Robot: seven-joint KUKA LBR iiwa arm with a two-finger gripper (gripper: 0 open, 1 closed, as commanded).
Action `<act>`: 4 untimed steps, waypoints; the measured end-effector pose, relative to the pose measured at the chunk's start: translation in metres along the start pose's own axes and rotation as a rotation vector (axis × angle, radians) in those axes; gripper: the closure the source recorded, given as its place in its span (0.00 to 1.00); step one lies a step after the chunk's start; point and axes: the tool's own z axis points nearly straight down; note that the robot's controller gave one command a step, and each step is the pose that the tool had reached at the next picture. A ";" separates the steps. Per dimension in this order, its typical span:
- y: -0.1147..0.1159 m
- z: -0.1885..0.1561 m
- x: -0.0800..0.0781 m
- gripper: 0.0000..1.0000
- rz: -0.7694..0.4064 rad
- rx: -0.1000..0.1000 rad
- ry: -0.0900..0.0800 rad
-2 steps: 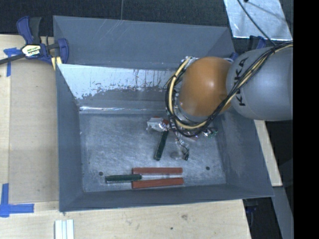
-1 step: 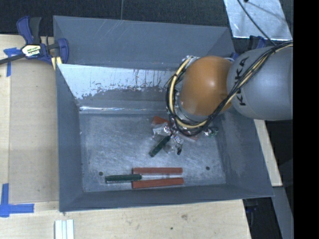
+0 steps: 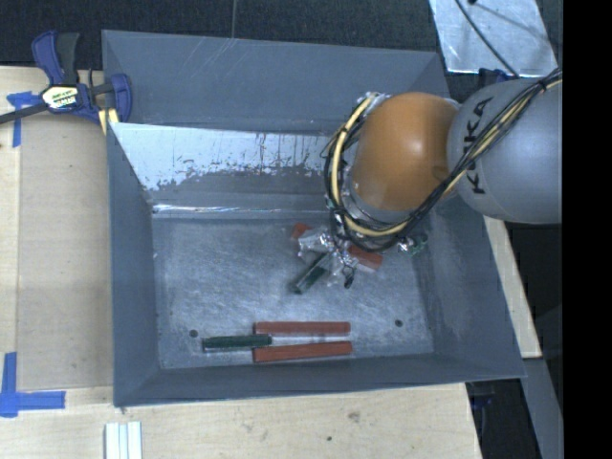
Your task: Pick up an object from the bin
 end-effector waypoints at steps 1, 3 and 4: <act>-0.001 -0.029 -0.001 1.00 0.003 0.000 -0.001; -0.003 -0.075 -0.004 1.00 0.010 0.001 -0.001; -0.004 -0.080 -0.005 1.00 0.014 0.000 0.000</act>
Offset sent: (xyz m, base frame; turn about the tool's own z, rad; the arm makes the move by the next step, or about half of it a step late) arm 0.0000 0.0000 0.0263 0.0000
